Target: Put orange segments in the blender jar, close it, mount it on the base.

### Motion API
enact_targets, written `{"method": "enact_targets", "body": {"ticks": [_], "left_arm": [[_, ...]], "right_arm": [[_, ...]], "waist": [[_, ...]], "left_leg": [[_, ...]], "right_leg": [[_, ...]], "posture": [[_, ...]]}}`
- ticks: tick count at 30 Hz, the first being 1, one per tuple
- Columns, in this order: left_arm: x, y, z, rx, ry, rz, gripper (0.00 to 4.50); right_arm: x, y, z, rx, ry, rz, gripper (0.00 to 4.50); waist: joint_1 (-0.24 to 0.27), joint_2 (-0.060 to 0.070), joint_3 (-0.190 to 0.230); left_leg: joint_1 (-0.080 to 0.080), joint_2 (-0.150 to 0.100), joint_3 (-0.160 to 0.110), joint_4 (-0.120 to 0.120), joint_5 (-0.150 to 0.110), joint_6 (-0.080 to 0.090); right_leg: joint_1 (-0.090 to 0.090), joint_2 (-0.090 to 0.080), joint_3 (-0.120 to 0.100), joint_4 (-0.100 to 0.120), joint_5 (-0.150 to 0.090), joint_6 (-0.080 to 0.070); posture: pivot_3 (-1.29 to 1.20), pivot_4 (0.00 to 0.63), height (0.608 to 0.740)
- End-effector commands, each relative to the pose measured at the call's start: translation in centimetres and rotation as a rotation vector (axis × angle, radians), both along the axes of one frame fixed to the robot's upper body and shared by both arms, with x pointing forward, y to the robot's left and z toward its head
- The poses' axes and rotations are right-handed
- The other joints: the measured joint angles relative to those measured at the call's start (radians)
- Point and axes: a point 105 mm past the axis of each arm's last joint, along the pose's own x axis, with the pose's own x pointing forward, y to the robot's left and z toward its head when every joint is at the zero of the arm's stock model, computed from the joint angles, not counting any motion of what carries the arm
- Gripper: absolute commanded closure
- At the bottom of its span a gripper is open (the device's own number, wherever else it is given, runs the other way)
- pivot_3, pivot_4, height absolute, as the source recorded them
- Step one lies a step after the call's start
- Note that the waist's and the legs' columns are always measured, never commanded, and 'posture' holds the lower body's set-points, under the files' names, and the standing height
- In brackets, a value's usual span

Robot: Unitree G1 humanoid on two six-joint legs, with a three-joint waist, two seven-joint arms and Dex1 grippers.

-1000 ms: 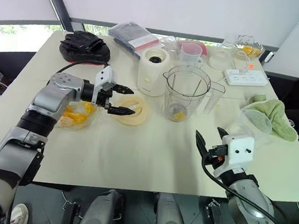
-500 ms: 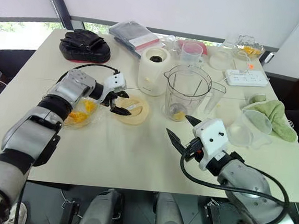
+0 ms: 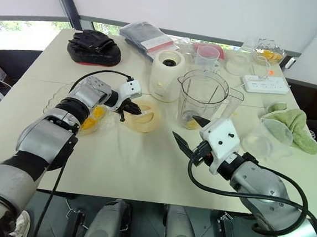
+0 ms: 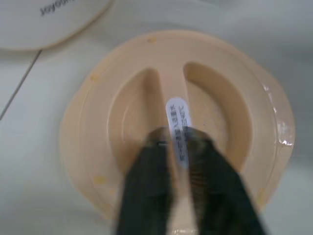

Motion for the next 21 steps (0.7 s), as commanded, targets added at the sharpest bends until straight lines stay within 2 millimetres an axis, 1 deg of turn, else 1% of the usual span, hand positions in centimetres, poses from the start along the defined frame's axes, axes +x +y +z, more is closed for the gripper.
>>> {"method": "enact_targets", "body": {"ticks": [1, 7, 8, 10, 11, 14, 20, 21], "left_arm": [[0.44, -0.58, 1.41, 0.0, -0.042, -0.019, 4.48], [0.26, -0.73, 1.44, -0.007, -0.037, -0.039, 4.48], [0.27, -0.7, 1.46, -0.005, -0.038, -0.04, 4.24], [0.34, -0.67, 1.52, 0.002, -0.05, -0.041, 3.6], [0.42, -0.63, 1.53, 0.008, -0.059, -0.039, 3.18], [0.32, -0.7, 1.58, 0.002, -0.054, -0.049, 1.62], [0.27, -0.89, 1.45, 0.0, -0.049, -0.051, 1.62], [0.19, -0.95, 1.18, 0.006, -0.044, -0.052, 1.62]], "right_arm": [[-0.57, 0.35, 0.97, -0.001, -0.058, 0.004, 1.04], [-0.58, 0.37, 0.72, -0.002, -0.052, -0.001, 1.04], [-0.58, 0.41, 0.69, 0.0, -0.052, 0.0, 1.04], [-0.55, 0.54, 0.61, 0.002, -0.05, 0.003, 1.04], [-0.55, 0.61, 0.58, 0.004, -0.049, 0.005, 1.04], [-0.49, 0.77, 0.49, 0.006, -0.048, 0.007, 1.04], [-0.36, 0.77, 0.52, 0.007, -0.056, 0.002, 1.04], [-0.35, 0.77, 0.53, 0.007, -0.058, 0.001, 1.04]], "waist": [[0.001, 0.0, 0.0], [0.0, 0.0, 0.0], [0.0, 0.0, 0.0], [0.0, 0.0, 0.0], [0.0, 0.0, 0.0], [0.0, 0.0, 0.0], [0.0, 0.0, 0.0], [0.0, 0.0, 0.0]], "left_leg": [[0.0, 0.0, 0.0, 0.0, 0.0, 0.0], [0.0, 0.0, 0.0, 0.001, 0.0, 0.0], [0.0, 0.0, 0.0, 0.001, 0.0, 0.0], [0.0, 0.0, 0.0, 0.001, 0.0, 0.0], [0.0, 0.0, 0.0, 0.001, 0.0, 0.0], [0.0, 0.0, 0.0, 0.001, 0.0, 0.0], [0.0, 0.0, 0.0, 0.001, 0.0, 0.0], [0.0, 0.0, 0.0, 0.002, 0.0, 0.0]], "right_leg": [[0.0, 0.0, 0.0, 0.0, 0.0, 0.0], [0.0, 0.0, 0.0, 0.0, 0.0, 0.0], [0.0, 0.0, 0.0, 0.001, 0.0, 0.0], [0.0, 0.0, 0.0, 0.001, 0.0, 0.0], [0.0, 0.0, 0.0, 0.001, 0.0, 0.0], [0.0, 0.0, 0.0, 0.001, 0.0, 0.0], [0.0, 0.0, 0.0, 0.001, 0.0, 0.0], [0.0, 0.0, 0.0, 0.001, 0.0, 0.0]], "posture": [[0.0, 0.15, 0.74], [0.0, 0.15, 0.74], [0.0, 0.15, 0.74], [0.0, 0.15, 0.74], [0.0, 0.15, 0.74], [0.0, 0.15, 0.74], [0.0, 0.15, 0.74], [0.0, 0.15, 0.74]]}}
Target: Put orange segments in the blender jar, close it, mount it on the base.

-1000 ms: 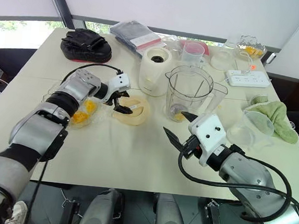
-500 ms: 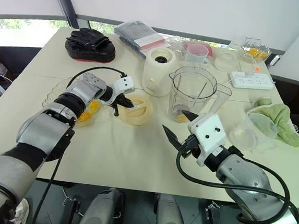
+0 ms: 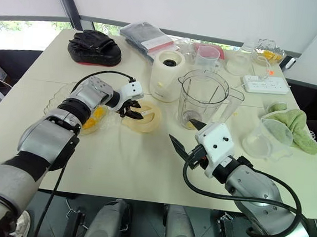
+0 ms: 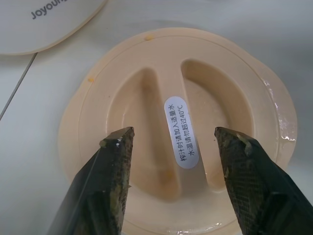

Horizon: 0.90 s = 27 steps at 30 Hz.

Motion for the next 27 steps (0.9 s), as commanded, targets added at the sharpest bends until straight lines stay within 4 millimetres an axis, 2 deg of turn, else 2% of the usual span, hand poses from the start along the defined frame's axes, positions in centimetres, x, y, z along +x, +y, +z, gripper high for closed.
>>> {"method": "enact_targets", "body": {"ticks": [1, 9, 12, 15, 16, 20, 22, 27], "left_arm": [[0.3, -0.8, 1.0, -0.008, -0.034, -0.02, 1.62], [0.0, -1.5, -1.0, 0.023, 0.004, 0.011, 1.62], [0.0, -1.5, -1.4, 0.046, -0.001, 0.026, 2.51], [0.2, -1.4, -1.6, 0.054, -0.005, 0.044, 4.02], [0.2, -1.3, -1.6, 0.056, -0.004, 0.051, 4.28], [0.2, -1.2, -1.7, 0.045, -0.004, 0.052, 4.26], [0.3, -1.3, -1.2, 0.021, -0.021, 0.04, 4.26], [0.4, -2.0, 2.1, -0.13, -0.09, -0.049, 4.26]], "right_arm": [[-0.2, 0.3, 1.0, 0.007, -0.058, 0.008, 1.04], [-0.2, 0.2, 0.9, 0.006, -0.059, -0.004, 1.04], [-0.3, 0.0, 0.9, 0.003, -0.058, -0.014, 1.04], [-0.3, -0.2, 0.9, 0.0, -0.061, -0.026, 1.04], [-0.2, -0.3, 0.9, 0.0, -0.064, -0.033, 1.04], [0.0, -0.9, 0.8, 0.004, -0.072, -0.069, 1.04], [0.6, -1.8, 0.8, 0.02, -0.089, -0.14, 1.04], [1.7, -4.9, -0.2, 0.012, -0.11, -0.342, 1.04]], "waist": [[0.0, 0.0, 0.0], [0.001, 0.0, 0.0], [0.0, 0.0, 0.0], [0.0, 0.0, -0.001], [0.0, 0.0, -0.001], [0.0, 0.0, -0.001], [0.0, 0.0, -0.001], [0.0, 0.0, -0.001]], "left_leg": [[0.0, 0.0, 0.0, 0.0, 0.0, 0.0], [0.0, 0.0, 0.0, 0.0, 0.0, 0.0], [0.0, 0.0, 0.0, 0.0, 0.0, 0.0], [0.0, 0.0, 0.0, 0.0, 0.0, 0.0], [0.001, 0.0, 0.0, 0.0, 0.0, 0.0], [0.002, 0.0, 0.0, 0.001, 0.0, 0.0], [0.002, 0.0, 0.0, 0.001, 0.0, 0.0], [0.002, 0.0, 0.0, 0.001, 0.0, 0.0]], "right_leg": [[0.0, 0.0, 0.0, 0.0, 0.0, 0.0], [0.0, 0.0, 0.0, 0.0, 0.0, 0.0], [0.0, 0.0, 0.0, 0.001, 0.0, 0.0], [0.0, 0.0, 0.0, 0.001, 0.0, 0.0], [0.001, 0.0, 0.0, 0.001, 0.0, 0.0], [0.002, 0.0, 0.0, 0.001, 0.0, 0.0], [0.002, 0.0, 0.0, 0.001, 0.0, 0.0], [0.001, 0.0, 0.0, 0.001, 0.0, 0.0]], "posture": [[0.0, 0.15, 0.74], [0.0, 0.15, 0.74], [0.0, 0.15, 0.74], [0.0, 0.15, 0.74], [0.0, 0.15, 0.74], [0.0, 0.15, 0.74], [0.0, 0.15, 0.74], [0.0, 0.15, 0.74]]}}
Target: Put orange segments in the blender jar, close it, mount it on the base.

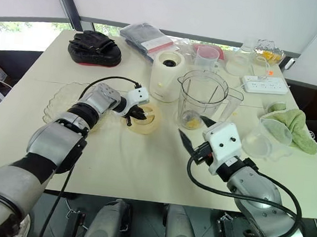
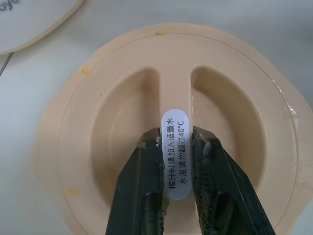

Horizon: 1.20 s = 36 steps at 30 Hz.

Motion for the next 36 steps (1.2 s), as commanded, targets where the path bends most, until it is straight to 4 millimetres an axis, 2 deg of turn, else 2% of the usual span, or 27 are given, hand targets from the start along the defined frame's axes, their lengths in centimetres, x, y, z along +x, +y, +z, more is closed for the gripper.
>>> {"method": "enact_targets", "body": {"ticks": [1, 4, 9, 14, 24, 31, 36], "left_arm": [[0.5, -0.6, 4.0, -0.112, -0.092, -0.077, 4.26], [-0.2, -0.4, 6.8, -0.164, -0.146, -0.201, 4.26], [-1.3, -0.4, 10.1, -0.206, -0.198, -0.341, 4.26], [-1.8, -1.1, 12.3, -0.239, -0.243, -0.376, 4.26], [-2.3, -0.1, 11.9, -0.251, -0.257, -0.36, 4.26], [-2.6, 0.3, 12.4, -0.264, -0.276, -0.343, 4.26], [-2.6, 0.5, 12.5, -0.262, -0.286, -0.33, 4.26]], "right_arm": [[0.2, -1.8, 0.5, 0.023, -0.065, -0.119, 1.04], [0.5, -3.2, -0.3, 0.087, -0.07, -0.216, 1.04], [1.8, -5.2, -1.2, 0.162, -0.1, -0.346, 1.04], [4.0, -7.1, -1.7, 0.18, -0.142, -0.425, 1.04], [7.5, -8.9, -2.9, 0.167, -0.173, -0.454, 1.04], [9.5, -8.6, -3.1, 0.219, -0.174, -0.443, 1.04], [10.2, -8.3, -3.1, 0.228, -0.176, -0.426, 1.04]], "waist": [[0.0, 0.0, 0.0], [-0.001, 0.0, 0.0], [-0.002, 0.001, 0.0], [-0.003, 0.001, 0.0], [-0.01, 0.001, 0.0], [-0.008, 0.002, 0.0], [-0.008, 0.002, 0.0]], "left_leg": [[0.0, 0.0, 0.0, 0.0, 0.0, 0.0], [0.0, 0.0, 0.0, 0.0, 0.0, 0.0], [0.0, 0.0, 0.001, 0.0, 0.0, 0.0], [0.0, 0.0, 0.0, 0.001, 0.0, 0.0], [0.001, 0.0, 0.001, 0.0, 0.0, 0.0], [0.002, 0.0, 0.001, 0.0, 0.0, 0.0], [0.001, 0.0, 0.001, 0.0, 0.0, 0.0]], "right_leg": [[0.0, 0.0, 0.0, 0.0, 0.0, 0.0], [0.0, 0.0, 0.0, 0.0, 0.0, 0.0], [0.0, 0.0, 0.0, 0.0, 0.0, 0.0], [0.001, 0.0, 0.0, 0.0, 0.0, 0.0], [0.0, 0.001, 0.001, 0.002, 0.0, 0.001], [0.0, 0.001, 0.001, 0.002, 0.0, 0.001], [0.0, 0.001, 0.001, 0.003, 0.0, 0.001]], "posture": [[0.0, 0.15, 0.74], [0.0, 0.15, 0.74], [0.0, 0.15, 0.74], [0.0, 0.15, 0.74], [0.0, 0.15, 0.74], [0.0, 0.15, 0.74], [0.0, 0.15, 0.74]]}}
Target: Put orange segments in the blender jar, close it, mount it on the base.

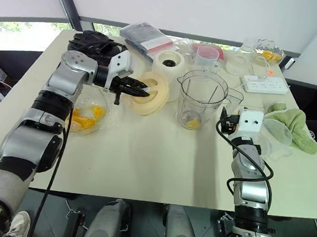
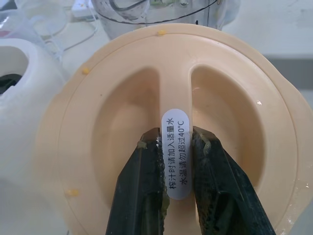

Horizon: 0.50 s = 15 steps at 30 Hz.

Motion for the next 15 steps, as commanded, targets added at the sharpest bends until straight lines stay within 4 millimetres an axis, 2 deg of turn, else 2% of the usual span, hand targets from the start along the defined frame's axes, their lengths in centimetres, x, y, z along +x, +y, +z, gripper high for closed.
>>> {"method": "enact_targets", "body": {"ticks": [1, 14, 15], "left_arm": [[0.0, 0.0, 1.7, -0.033, -0.061, 0.004, 4.26], [-0.1, 0.3, 2.1, -0.044, -0.081, 0.021, 4.26], [-0.1, 0.4, 2.2, -0.045, -0.082, 0.022, 4.26]], "right_arm": [[0.4, 0.0, 1.4, -0.002, -0.058, 0.006, 1.04], [2.7, -0.1, 1.3, 0.039, -0.071, -0.009, 1.04], [2.8, -0.1, 1.2, 0.04, -0.071, -0.01, 1.3]], "waist": [[-0.001, 0.0, 0.0], [-0.003, 0.0, 0.0], [-0.003, 0.0, 0.0]], "left_leg": [[0.0, 0.0, 0.0, 0.0, 0.0, 0.0], [0.0, 0.0, 0.0, 0.0, 0.0, 0.0], [0.0, 0.0, 0.0, 0.0, 0.0, 0.0]], "right_leg": [[0.0, 0.0, 0.0, 0.0, 0.0, 0.0], [0.0, 0.0, 0.0, 0.0, 0.001, 0.002], [0.0, 0.0, 0.0, 0.0, 0.001, 0.002]], "posture": [[0.0, 0.15, 0.74], [0.0, 0.15, 0.74], [0.0, 0.15, 0.74]]}}
